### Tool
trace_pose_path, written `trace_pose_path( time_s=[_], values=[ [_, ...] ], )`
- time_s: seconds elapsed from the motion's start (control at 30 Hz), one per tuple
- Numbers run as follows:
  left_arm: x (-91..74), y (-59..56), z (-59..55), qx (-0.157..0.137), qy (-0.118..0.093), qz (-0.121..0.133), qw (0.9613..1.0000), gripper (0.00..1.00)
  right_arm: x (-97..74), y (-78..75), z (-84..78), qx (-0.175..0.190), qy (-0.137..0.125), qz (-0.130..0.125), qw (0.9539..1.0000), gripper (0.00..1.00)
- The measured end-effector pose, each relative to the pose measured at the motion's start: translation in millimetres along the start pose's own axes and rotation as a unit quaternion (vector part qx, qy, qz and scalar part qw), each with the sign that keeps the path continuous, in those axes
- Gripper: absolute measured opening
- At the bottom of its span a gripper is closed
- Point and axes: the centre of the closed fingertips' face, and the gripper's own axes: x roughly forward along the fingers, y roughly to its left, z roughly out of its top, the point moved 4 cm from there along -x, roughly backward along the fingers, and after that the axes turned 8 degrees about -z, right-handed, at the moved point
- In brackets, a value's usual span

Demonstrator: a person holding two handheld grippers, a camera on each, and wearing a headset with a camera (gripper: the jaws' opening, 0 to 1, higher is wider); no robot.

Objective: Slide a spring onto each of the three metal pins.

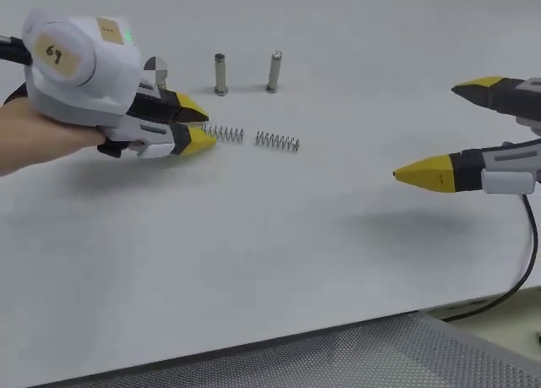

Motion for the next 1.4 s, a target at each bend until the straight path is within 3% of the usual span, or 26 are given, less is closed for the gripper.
trace_pose_path(
  time_s=[0.33,1.07,1.4],
  values=[
    [-1.5,-3.3,-1.2,0.004,0.005,-0.004,1.0000,0.05,0.8,-3.2,-2.7,0.000,0.002,0.000,1.0000,0.93],
    [1.1,-12.7,-0.4,0.004,0.010,-0.011,0.9999,0.02,5.5,1.3,-2.7,-0.004,0.005,0.005,1.0000,0.93],
    [-2.3,-10.1,-1.3,-0.003,0.006,-0.007,0.9999,0.02,9.3,4.5,-1.5,-0.006,0.006,0.012,0.9999,0.92]
  ],
)
